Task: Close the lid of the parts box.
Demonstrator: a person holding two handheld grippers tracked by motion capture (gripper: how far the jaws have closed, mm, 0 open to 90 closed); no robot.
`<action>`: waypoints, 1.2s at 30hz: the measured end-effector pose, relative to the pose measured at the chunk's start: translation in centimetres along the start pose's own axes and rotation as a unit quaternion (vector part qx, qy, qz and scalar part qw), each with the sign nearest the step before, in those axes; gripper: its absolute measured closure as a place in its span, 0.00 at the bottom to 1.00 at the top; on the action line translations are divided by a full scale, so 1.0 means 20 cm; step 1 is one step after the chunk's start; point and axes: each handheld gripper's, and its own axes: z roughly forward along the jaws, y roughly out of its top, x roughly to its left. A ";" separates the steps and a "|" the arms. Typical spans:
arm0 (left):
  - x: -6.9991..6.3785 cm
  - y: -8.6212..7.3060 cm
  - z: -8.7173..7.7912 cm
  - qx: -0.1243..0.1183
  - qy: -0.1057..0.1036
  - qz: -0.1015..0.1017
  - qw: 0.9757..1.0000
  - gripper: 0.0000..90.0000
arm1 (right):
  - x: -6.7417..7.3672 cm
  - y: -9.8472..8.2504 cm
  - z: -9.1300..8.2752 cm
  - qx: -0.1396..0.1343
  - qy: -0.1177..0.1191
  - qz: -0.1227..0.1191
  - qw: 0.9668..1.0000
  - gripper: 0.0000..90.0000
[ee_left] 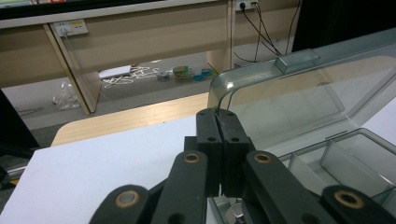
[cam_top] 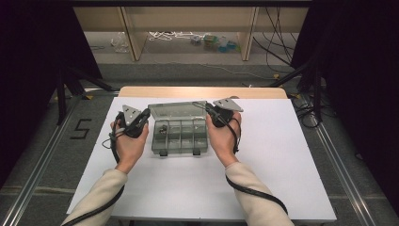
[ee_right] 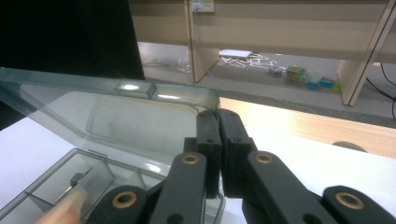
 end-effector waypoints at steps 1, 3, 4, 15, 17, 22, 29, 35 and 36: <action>0.00 0.00 0.00 0.001 0.001 -0.002 1.000 0.99 | 0.00 0.00 0.00 0.000 0.002 -0.001 1.000 0.99; 0.00 0.00 -0.01 0.003 0.001 -0.001 1.000 0.99 | 0.00 -0.01 -0.01 0.000 0.003 -0.001 1.000 0.99; 0.00 0.00 -0.01 0.003 0.001 0.001 1.000 0.99 | 0.00 -0.01 -0.01 -0.004 0.002 -0.005 1.000 0.99; -0.01 -0.02 -0.05 0.012 -0.006 0.003 1.000 0.98 | 0.02 -0.04 -0.04 0.000 0.005 -0.008 1.000 0.99; -0.01 -0.03 -0.05 0.013 -0.010 0.000 1.000 0.98 | 0.02 -0.04 -0.05 0.000 0.005 -0.010 1.000 0.99; -0.01 -0.02 -0.10 0.020 -0.020 0.021 0.999 0.93 | 0.02 -0.05 -0.05 -0.005 0.007 -0.005 1.000 0.98; 0.03 0.06 -0.17 0.003 -0.027 0.002 1.000 0.96 | 0.03 -0.06 -0.06 0.001 0.004 -0.008 1.000 0.98; 0.04 0.18 -0.12 0.003 -0.037 -0.003 0.999 1.00 | 0.03 -0.06 -0.07 0.001 0.003 -0.006 1.000 0.98; 0.04 0.19 -0.11 0.008 -0.039 -0.006 0.999 1.00 | 0.02 -0.06 -0.07 0.001 0.003 -0.010 1.000 0.98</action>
